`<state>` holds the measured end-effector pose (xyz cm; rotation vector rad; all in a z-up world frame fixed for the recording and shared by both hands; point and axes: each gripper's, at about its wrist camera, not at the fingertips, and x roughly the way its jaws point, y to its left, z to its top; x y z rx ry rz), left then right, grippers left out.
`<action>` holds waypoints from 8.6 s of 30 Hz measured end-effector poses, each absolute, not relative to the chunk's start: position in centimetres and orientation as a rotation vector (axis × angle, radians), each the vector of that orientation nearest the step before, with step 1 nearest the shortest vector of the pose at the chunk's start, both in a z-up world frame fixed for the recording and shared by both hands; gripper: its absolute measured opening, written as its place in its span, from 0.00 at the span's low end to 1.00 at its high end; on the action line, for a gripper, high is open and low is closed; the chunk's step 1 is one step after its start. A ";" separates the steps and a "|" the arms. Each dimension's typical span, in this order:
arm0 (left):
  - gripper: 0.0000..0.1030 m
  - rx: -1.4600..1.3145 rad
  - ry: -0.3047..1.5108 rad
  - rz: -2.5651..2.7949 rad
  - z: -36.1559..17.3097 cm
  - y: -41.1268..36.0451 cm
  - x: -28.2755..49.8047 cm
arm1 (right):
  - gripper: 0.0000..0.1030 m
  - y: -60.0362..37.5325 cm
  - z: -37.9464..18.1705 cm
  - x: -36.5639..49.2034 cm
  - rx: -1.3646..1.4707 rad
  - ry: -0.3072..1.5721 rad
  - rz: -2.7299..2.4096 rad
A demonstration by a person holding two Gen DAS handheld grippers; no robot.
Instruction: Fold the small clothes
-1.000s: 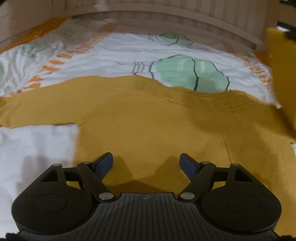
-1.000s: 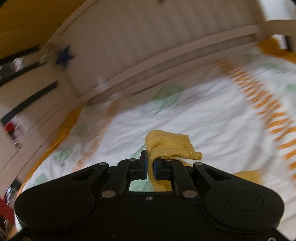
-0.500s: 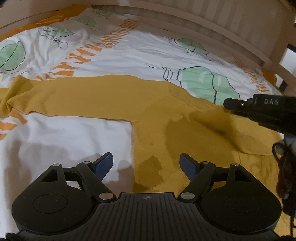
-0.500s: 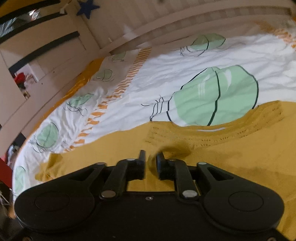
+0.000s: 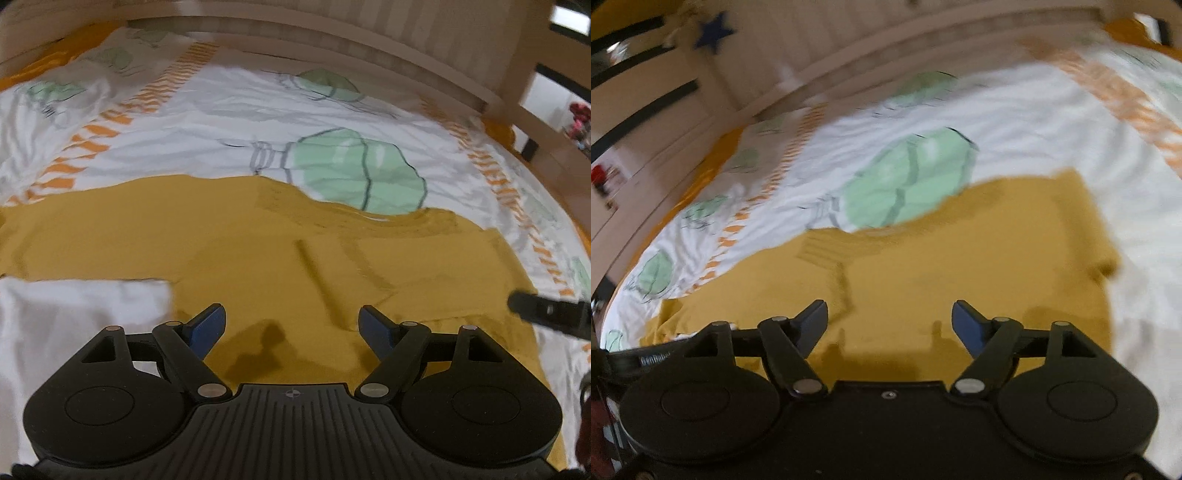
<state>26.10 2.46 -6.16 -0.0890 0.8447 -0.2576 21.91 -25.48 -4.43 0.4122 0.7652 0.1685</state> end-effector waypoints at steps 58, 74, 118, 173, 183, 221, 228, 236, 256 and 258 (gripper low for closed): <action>0.06 0.162 0.635 -0.212 -5.5 -1.1 31.2 | 1.00 -21.2 -11.0 18.5 0.008 0.737 0.089; 0.37 0.252 0.758 0.007 -9.2 1.9 32.0 | 1.00 -21.2 -10.9 18.5 0.004 0.737 0.089; 0.38 0.153 0.800 -0.102 -10.4 0.1 31.8 | 1.00 -21.0 -11.0 18.5 0.001 0.735 0.087; 0.39 -0.420 0.679 0.460 -7.9 35.2 24.6 | 0.99 -10.8 -8.0 24.5 0.094 0.696 0.315; 0.06 -0.493 0.589 0.409 -9.2 36.5 27.3 | 0.99 -10.4 -9.1 24.7 0.076 0.735 0.316; 0.26 -0.086 0.581 -0.466 1.9 -8.2 30.2 | 0.99 -24.4 -8.1 20.1 0.312 0.740 0.086; 0.38 -0.029 0.532 -0.391 2.0 -5.0 27.2 | 0.99 -24.7 -7.5 20.7 0.312 0.721 0.082; 0.38 -0.063 0.686 -0.138 -4.2 2.9 26.7 | 0.95 -24.9 -6.9 23.5 0.302 0.624 0.105; 0.46 -0.087 0.691 -0.123 -11.4 6.9 24.5 | 0.62 -23.6 -9.6 31.0 0.105 0.723 0.137; 0.46 -0.105 0.686 -0.129 -11.6 7.1 24.4 | 0.54 -23.2 -9.8 31.1 0.110 0.724 0.154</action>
